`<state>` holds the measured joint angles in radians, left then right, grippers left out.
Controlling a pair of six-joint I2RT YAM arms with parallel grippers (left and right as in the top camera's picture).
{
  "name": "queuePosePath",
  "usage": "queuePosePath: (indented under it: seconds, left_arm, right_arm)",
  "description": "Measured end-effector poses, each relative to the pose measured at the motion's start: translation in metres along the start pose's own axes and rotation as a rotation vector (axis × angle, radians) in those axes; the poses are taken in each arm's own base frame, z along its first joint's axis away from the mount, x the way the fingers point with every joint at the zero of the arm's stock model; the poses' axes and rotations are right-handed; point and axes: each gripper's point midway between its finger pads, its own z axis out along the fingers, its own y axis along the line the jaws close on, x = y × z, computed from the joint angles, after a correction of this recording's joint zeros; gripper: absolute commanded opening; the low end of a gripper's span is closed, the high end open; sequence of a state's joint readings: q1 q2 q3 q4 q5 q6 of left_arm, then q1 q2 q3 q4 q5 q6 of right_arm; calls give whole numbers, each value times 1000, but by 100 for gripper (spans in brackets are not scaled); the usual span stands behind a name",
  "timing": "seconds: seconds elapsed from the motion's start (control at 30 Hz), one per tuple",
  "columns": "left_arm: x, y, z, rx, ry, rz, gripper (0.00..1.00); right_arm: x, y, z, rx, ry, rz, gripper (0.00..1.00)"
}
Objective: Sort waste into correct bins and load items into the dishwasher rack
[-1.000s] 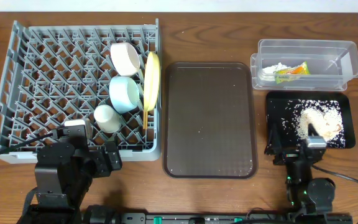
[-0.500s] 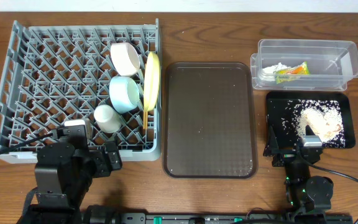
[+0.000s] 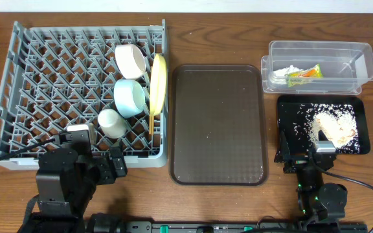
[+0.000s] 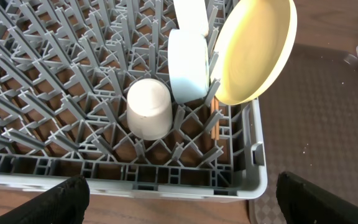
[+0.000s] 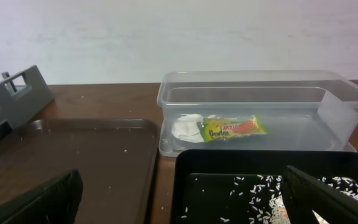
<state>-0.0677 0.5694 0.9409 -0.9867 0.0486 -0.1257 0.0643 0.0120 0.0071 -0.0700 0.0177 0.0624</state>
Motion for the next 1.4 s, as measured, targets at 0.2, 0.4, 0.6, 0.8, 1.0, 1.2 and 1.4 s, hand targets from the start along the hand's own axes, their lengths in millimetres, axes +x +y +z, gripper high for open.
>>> queuePosePath:
  seconds: [0.2, 0.4, 0.6, 0.8, 1.0, 1.2, 1.4]
  left_arm:
    - [0, 0, 0, 0, 0, 0, 98]
    - [0, 0, 0, 0, 0, 0, 97]
    - [0, 0, -1, 1, -3, 0, 98]
    - [0, 2, -11, 9, -84, -3, 98]
    - [15, 10, 5, 7, -206, -21, 98]
    - [23, 13, 40, 31, -360, -22, 98]
    - [12, 12, 58, 68, -558, -20, 98]
  right_arm:
    - [0, 0, 0, 0, 0, 0, 99]
    - [0, 0, 0, 0, 0, 0, 99]
    - [0, 0, 0, 0, 0, 0, 99]
    - [0, 0, 0, 0, 0, 0, 99]
    - [0, 0, 0, 0, -1, -3, 99]
    - [0, 0, 0, 0, 0, -3, 99]
    - [0, 0, 0, 0, 0, -3, 99]
